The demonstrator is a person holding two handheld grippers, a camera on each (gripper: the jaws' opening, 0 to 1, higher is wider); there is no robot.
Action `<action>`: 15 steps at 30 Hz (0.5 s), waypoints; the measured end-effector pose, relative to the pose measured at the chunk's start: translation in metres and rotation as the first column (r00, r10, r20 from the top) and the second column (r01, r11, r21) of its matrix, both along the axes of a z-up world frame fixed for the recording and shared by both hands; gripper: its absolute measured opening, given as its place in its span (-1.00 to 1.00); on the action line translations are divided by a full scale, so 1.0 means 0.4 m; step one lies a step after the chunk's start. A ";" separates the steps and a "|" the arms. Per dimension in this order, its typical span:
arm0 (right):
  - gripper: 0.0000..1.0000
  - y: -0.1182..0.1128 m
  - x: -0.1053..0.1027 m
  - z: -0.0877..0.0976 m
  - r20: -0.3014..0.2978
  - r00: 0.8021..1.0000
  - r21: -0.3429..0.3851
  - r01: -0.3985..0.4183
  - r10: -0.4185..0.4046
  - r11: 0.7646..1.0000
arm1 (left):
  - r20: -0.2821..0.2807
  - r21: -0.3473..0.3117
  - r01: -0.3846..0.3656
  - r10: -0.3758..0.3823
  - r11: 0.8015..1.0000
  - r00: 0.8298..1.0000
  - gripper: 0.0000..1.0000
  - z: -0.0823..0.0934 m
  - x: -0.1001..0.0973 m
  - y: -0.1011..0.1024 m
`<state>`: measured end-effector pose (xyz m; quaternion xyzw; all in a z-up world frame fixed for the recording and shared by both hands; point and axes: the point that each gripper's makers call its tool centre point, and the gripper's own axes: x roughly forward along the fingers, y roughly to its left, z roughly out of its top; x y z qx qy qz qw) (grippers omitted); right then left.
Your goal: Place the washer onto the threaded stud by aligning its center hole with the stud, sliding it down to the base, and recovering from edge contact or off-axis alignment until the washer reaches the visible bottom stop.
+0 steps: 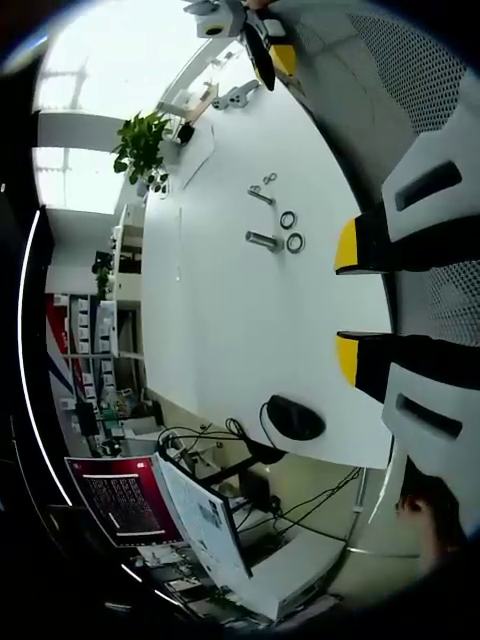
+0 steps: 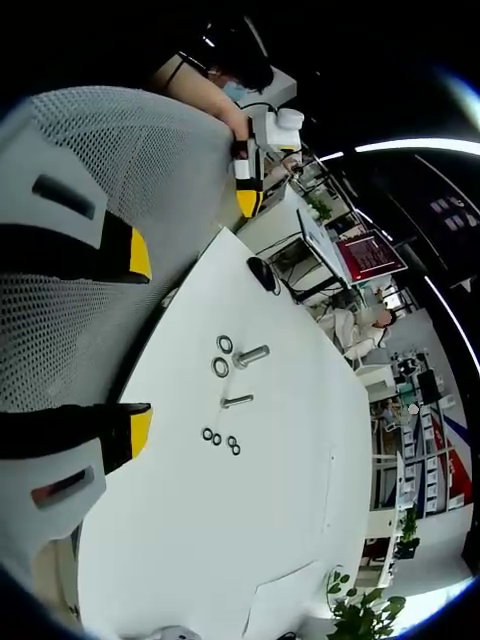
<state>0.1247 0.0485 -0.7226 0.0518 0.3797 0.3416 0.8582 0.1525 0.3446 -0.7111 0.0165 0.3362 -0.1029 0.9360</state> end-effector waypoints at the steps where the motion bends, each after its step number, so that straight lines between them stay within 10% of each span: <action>1: 0.02 0.000 0.000 0.000 -0.001 1.000 0.000 0.000 0.000 1.000 | 0.000 0.000 0.000 0.000 1.000 1.000 -0.59 0.000 0.000 0.000; 15: 0.01 0.000 -0.002 -0.002 -0.007 1.000 -0.007 -0.005 0.005 1.000 | -0.001 0.004 0.002 -0.002 1.000 1.000 -0.60 -0.001 0.000 0.002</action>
